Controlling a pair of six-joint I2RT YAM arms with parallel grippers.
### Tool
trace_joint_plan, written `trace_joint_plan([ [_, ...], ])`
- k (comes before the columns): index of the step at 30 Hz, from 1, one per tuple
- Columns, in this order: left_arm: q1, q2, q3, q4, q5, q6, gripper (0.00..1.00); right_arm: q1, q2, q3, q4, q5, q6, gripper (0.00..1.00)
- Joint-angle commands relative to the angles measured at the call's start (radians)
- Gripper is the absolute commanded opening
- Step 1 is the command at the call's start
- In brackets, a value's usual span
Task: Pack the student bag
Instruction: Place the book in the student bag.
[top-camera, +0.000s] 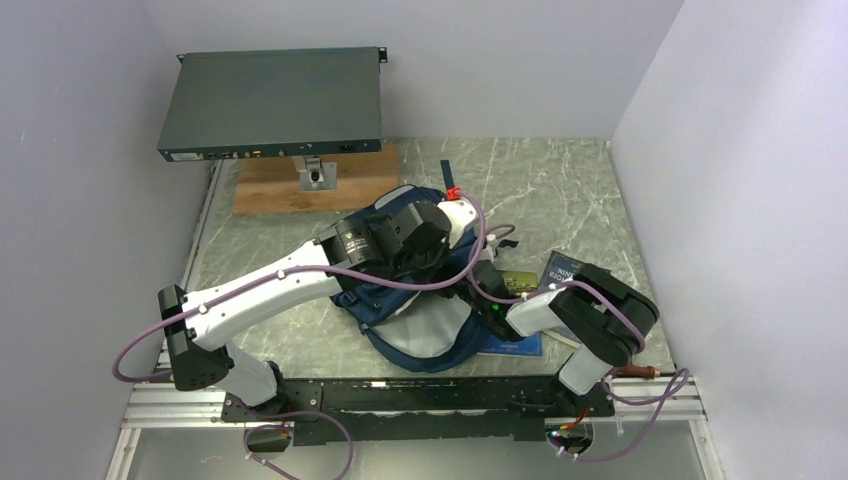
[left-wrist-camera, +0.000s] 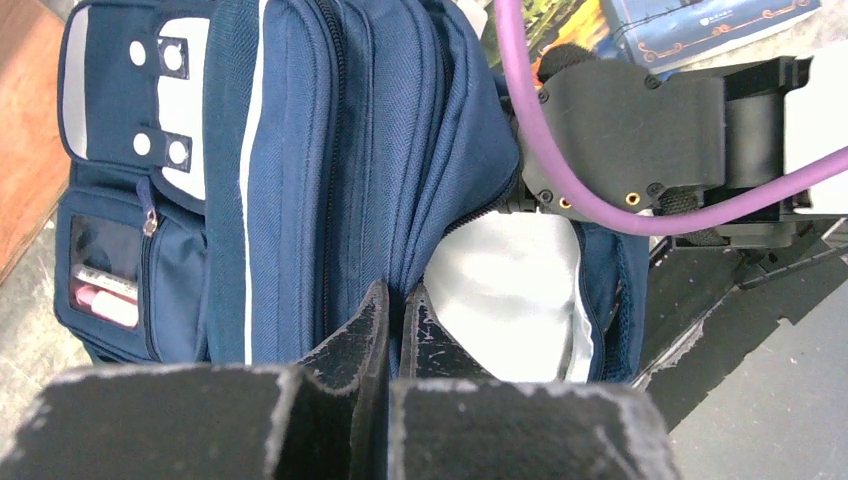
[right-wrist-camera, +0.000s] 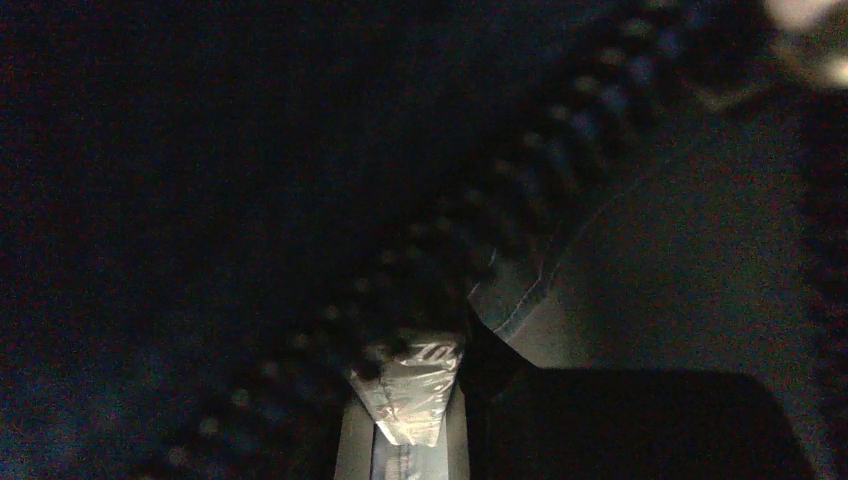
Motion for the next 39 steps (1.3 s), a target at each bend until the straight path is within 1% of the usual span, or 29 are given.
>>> trace_joint_plan([
  [1,-0.011,-0.095,-0.050,0.184,-0.066,-0.042,0.00,-0.010,-0.023,0.063,0.087,-0.103,-0.010,0.33],
  [2,-0.010,-0.106,-0.077,0.193,-0.108,-0.052,0.00,-0.012,-0.049,0.071,-0.013,-0.149,-0.025,0.42],
  [4,-0.002,-0.121,-0.124,0.186,-0.166,-0.082,0.00,-0.014,-0.117,0.103,-0.280,-0.240,-0.102,0.54],
  [5,0.007,-0.130,-0.156,0.178,-0.195,-0.102,0.00,-0.005,-0.156,0.089,-0.369,-0.256,-0.136,0.62],
  [6,0.017,-0.139,-0.187,0.176,-0.218,-0.127,0.00,0.000,-0.200,0.064,-0.411,-0.283,-0.174,0.66],
  [7,0.030,-0.151,-0.222,0.181,-0.228,-0.144,0.00,0.004,-0.250,0.046,-0.486,-0.285,-0.202,0.72],
  [8,0.047,-0.165,-0.260,0.194,-0.227,-0.163,0.00,0.009,-0.300,0.039,-0.573,-0.274,-0.239,0.81],
  [9,0.072,-0.182,-0.296,0.211,-0.217,-0.176,0.00,0.011,-0.353,0.048,-0.702,-0.264,-0.275,0.84],
  [10,0.087,-0.200,-0.335,0.236,-0.199,-0.185,0.00,0.015,-0.407,0.062,-0.793,-0.245,-0.309,0.88],
  [14,0.134,-0.255,-0.416,0.290,-0.156,-0.198,0.00,0.017,-0.607,0.087,-1.115,-0.207,-0.394,0.92],
  [17,0.146,-0.269,-0.433,0.292,-0.127,-0.182,0.00,0.019,-0.710,0.169,-1.405,-0.134,-0.452,0.93],
  [20,0.150,-0.273,-0.452,0.297,-0.108,-0.166,0.00,0.019,-0.723,0.300,-1.719,0.009,-0.439,0.94],
  [23,0.152,-0.268,-0.471,0.300,-0.112,-0.153,0.00,0.018,-0.702,0.448,-1.940,0.166,-0.428,0.94],
  [24,0.154,-0.265,-0.476,0.299,-0.114,-0.151,0.00,0.019,-0.700,0.481,-1.956,0.177,-0.446,0.95],
  [25,0.157,-0.263,-0.480,0.301,-0.109,-0.152,0.00,0.017,-0.705,0.490,-1.924,0.135,-0.492,0.98],
  [26,0.161,-0.263,-0.483,0.307,-0.102,-0.154,0.00,0.017,-0.713,0.476,-1.852,0.041,-0.544,0.99],
  [28,0.166,-0.263,-0.483,0.322,-0.084,-0.152,0.00,0.018,-0.714,0.431,-1.726,-0.125,-0.576,0.99],
  [29,0.168,-0.260,-0.475,0.325,-0.078,-0.153,0.00,0.019,-0.712,0.398,-1.654,-0.218,-0.584,0.99],
  [31,0.170,-0.255,-0.454,0.331,-0.055,-0.154,0.00,0.019,-0.696,0.315,-1.417,-0.410,-0.566,0.99],
  [32,0.170,-0.252,-0.443,0.337,-0.037,-0.155,0.00,0.019,-0.687,0.282,-1.319,-0.468,-0.535,0.98],
  [33,0.170,-0.249,-0.431,0.346,-0.011,-0.156,0.00,0.019,-0.680,0.252,-1.218,-0.501,-0.488,0.96],
  [34,0.170,-0.248,-0.420,0.357,0.018,-0.159,0.00,0.019,-0.670,0.214,-1.096,-0.529,-0.438,0.89],
  [35,0.170,-0.247,-0.414,0.374,0.053,-0.160,0.00,0.019,-0.660,0.173,-0.946,-0.567,-0.387,0.80],
  [36,0.170,-0.245,-0.408,0.389,0.087,-0.162,0.00,0.019,-0.649,0.123,-0.798,-0.584,-0.310,0.73],
  [37,0.170,-0.241,-0.401,0.398,0.106,-0.165,0.00,0.019,-0.630,0.105,-0.695,-0.596,-0.258,0.69],
  [38,0.170,-0.236,-0.390,0.392,0.100,-0.171,0.00,0.019,-0.613,0.108,-0.649,-0.599,-0.230,0.67],
  [39,0.170,-0.228,-0.377,0.368,0.054,-0.178,0.00,0.019,-0.601,0.127,-0.658,-0.592,-0.221,0.63],
])
